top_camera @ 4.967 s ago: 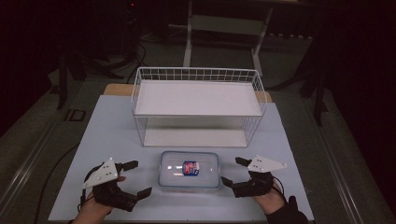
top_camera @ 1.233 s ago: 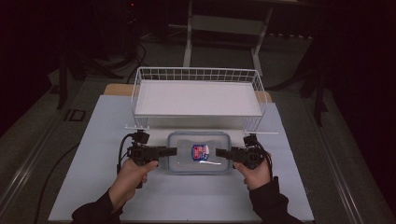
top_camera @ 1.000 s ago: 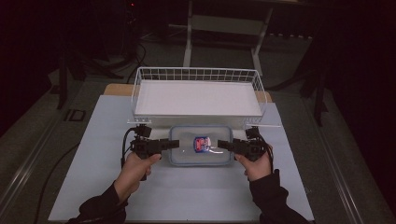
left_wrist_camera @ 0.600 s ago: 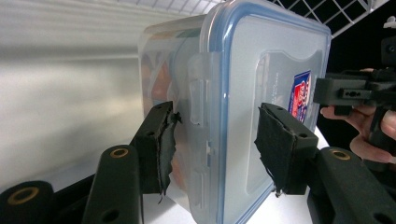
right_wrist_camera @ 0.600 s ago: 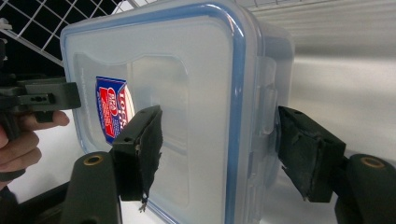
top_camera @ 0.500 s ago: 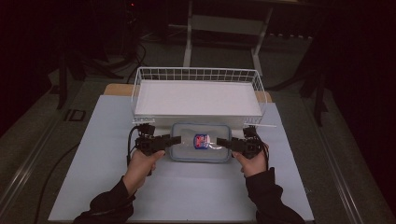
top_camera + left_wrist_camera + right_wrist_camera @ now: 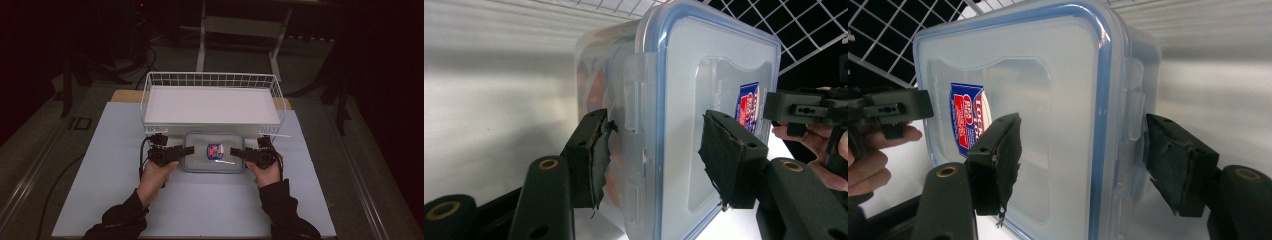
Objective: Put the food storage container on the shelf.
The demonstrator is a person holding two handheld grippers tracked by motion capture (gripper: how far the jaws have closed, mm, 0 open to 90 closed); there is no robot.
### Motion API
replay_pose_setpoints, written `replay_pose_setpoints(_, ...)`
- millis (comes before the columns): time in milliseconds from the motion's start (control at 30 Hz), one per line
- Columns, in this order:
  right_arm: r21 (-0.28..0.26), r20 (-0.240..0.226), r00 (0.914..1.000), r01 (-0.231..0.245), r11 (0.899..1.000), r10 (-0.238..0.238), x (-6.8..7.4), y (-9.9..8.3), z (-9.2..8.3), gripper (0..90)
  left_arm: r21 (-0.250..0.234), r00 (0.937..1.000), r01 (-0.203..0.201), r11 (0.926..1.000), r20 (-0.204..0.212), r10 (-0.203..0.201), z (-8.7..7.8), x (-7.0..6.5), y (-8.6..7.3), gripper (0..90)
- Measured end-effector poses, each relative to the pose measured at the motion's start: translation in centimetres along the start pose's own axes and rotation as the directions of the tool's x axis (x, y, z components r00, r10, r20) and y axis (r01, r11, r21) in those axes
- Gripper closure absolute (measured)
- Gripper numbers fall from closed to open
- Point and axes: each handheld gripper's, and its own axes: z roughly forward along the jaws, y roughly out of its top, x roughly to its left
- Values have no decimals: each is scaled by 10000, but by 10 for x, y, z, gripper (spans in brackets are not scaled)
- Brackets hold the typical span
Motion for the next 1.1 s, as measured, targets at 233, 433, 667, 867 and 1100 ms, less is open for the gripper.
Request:
replay_pose_setpoints(233,-117,-82,9996,-287,9995,286,-6,3,3,319,-414,9999,43,9991,161,-37,3,5,-1,447)
replay_pose_setpoints(433,-113,327,9994,86,9999,-83,0,5,5,286,-638,9996,-264,9976,33,266,7,2,-2,402)
replay_pose_setpoints(667,-555,792,9951,640,9964,-595,3,6,4,334,-853,9996,-223,9961,-183,208,9,3,1,383)
replay_pose_setpoints(867,-444,1175,9902,814,9957,-757,6,11,3,378,-1004,9980,-366,9943,-556,312,11,5,4,376)
replay_pose_setpoints(1100,-471,1388,9881,730,9962,-658,11,13,6,377,-883,9975,-239,9958,-683,179,14,6,7,352)
